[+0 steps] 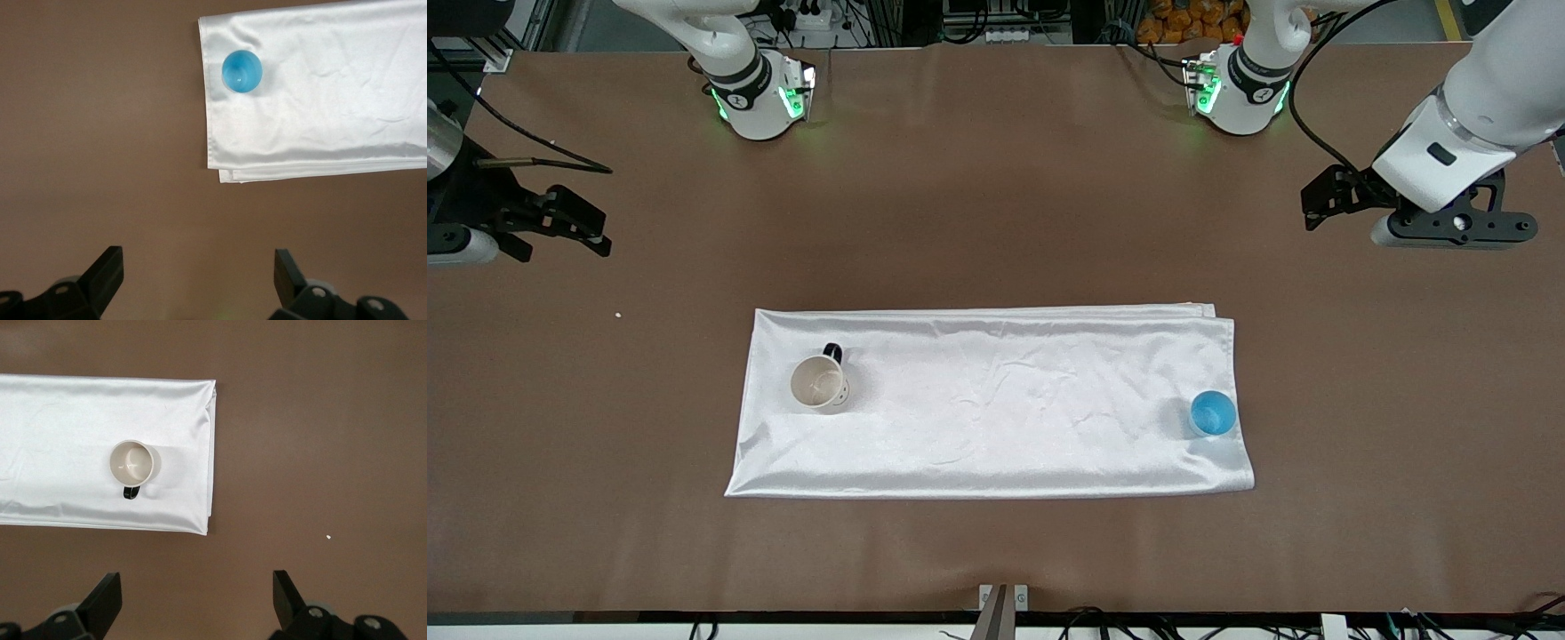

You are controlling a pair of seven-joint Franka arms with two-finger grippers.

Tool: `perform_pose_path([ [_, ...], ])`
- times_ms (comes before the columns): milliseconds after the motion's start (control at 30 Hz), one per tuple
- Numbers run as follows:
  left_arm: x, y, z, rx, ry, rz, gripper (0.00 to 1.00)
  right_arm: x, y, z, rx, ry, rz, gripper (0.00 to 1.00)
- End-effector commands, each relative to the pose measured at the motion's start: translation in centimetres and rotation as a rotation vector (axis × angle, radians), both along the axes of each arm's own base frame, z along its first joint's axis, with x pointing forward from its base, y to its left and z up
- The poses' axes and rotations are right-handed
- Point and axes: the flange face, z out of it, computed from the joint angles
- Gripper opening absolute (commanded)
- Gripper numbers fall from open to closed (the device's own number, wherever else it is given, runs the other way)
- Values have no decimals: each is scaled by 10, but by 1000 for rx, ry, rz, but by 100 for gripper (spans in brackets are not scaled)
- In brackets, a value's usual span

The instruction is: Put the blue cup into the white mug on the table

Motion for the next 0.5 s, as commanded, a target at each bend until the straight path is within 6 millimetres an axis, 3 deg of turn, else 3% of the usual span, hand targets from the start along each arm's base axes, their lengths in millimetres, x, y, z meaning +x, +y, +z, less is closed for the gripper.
perform_pose_path([
  [0,-7,0,3,15,-16,14,100,0,0,2,-13,4,12,100],
  [467,-4,-1,0,13,-20,4,100,2,0,0,-13,9,11,100],
])
